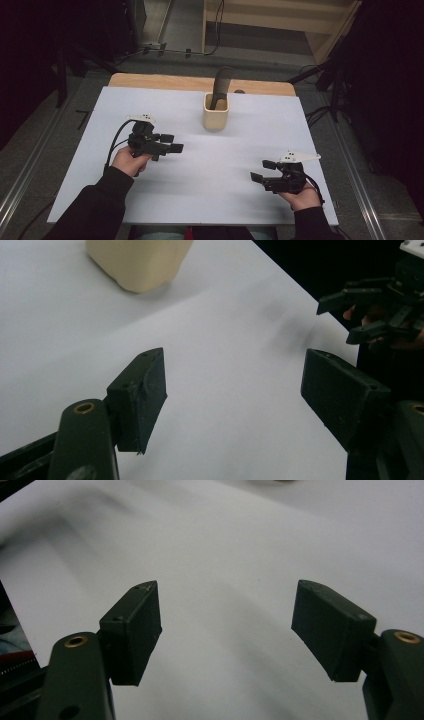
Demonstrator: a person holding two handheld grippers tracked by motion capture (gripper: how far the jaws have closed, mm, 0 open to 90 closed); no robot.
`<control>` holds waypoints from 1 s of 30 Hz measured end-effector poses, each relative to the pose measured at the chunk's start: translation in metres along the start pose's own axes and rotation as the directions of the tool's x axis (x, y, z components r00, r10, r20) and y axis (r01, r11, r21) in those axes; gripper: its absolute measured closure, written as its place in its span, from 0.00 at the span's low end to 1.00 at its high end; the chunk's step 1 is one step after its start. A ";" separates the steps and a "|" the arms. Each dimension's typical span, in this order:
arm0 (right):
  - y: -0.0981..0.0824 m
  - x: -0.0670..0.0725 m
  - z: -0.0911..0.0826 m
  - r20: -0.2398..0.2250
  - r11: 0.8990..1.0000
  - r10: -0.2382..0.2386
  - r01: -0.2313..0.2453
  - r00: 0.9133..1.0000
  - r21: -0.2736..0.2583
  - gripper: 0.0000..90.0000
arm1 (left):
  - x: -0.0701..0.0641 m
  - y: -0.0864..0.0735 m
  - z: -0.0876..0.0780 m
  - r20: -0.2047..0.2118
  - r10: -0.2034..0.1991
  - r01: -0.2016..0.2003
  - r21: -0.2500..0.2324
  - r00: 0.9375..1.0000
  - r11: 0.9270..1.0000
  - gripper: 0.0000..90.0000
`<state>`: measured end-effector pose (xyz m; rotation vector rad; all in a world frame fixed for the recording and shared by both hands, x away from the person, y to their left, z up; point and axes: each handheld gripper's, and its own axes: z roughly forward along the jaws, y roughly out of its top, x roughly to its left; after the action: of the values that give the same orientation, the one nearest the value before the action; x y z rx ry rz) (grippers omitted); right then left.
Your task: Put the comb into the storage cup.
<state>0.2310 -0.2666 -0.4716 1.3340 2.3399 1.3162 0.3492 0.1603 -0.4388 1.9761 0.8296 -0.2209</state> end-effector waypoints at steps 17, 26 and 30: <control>-0.001 -0.002 -0.001 0.003 1.000 0.008 -0.008 1.000 0.002 0.29 | -0.007 -0.028 -0.019 -0.034 0.006 -0.005 0.005 0.999 1.000 0.30; -0.002 -0.003 -0.001 0.009 1.000 0.016 -0.016 1.000 0.002 0.29 | -0.012 -0.040 -0.024 -0.053 0.030 -0.028 0.030 0.998 0.999 0.30; -0.002 -0.003 -0.002 0.008 1.000 0.017 -0.017 1.000 0.004 0.29 | -0.015 -0.044 -0.025 -0.070 0.045 -0.041 0.053 0.996 0.998 0.30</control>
<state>0.2309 -0.2706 -0.4730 1.3604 2.3317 1.3090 0.3057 0.1883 -0.4490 2.0585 0.8333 -0.1484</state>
